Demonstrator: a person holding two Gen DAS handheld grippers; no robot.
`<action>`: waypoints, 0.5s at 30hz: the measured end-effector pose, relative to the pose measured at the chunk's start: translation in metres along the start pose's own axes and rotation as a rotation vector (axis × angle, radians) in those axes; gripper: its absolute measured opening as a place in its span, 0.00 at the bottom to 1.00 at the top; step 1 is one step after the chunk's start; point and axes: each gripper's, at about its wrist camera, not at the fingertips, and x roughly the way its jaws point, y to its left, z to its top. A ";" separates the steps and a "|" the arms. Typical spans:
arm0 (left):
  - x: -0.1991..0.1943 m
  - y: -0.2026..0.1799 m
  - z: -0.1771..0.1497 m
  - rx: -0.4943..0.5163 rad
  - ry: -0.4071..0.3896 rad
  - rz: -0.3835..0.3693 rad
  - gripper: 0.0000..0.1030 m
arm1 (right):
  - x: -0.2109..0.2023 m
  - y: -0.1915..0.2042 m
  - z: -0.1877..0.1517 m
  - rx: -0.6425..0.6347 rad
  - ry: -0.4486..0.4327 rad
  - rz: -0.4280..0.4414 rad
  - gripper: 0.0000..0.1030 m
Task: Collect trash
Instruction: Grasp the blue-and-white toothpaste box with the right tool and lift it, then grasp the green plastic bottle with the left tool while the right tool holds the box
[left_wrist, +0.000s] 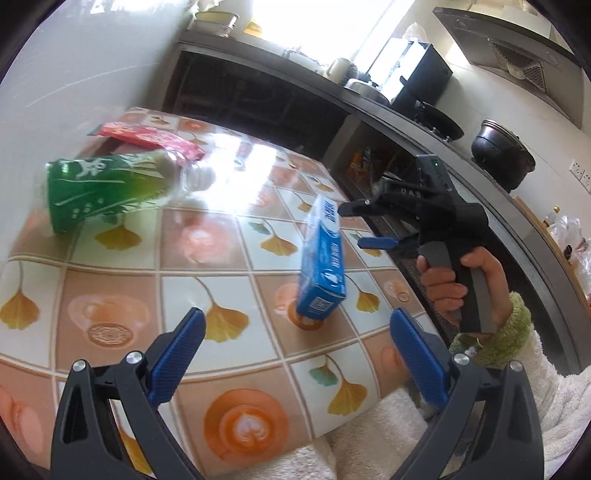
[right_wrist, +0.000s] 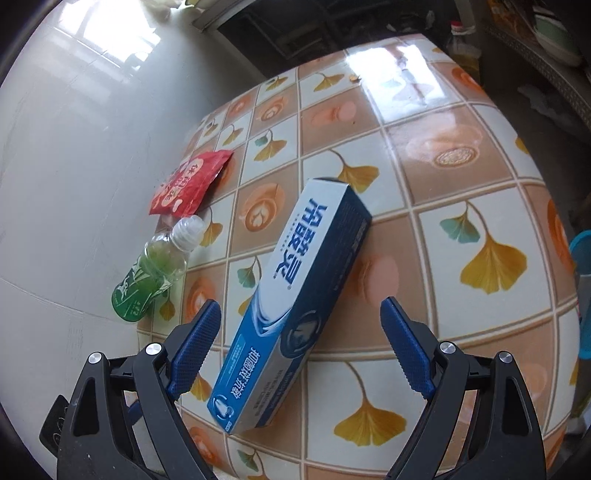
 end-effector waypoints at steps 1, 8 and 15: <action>-0.005 0.004 0.001 -0.004 -0.010 0.026 0.94 | 0.004 0.004 -0.001 -0.004 0.008 -0.004 0.82; -0.028 0.018 0.025 0.050 -0.083 0.220 0.94 | 0.039 0.028 -0.008 -0.039 0.043 -0.081 0.80; -0.008 0.028 0.079 0.200 -0.070 0.394 0.93 | 0.039 0.032 -0.016 -0.141 0.024 -0.149 0.63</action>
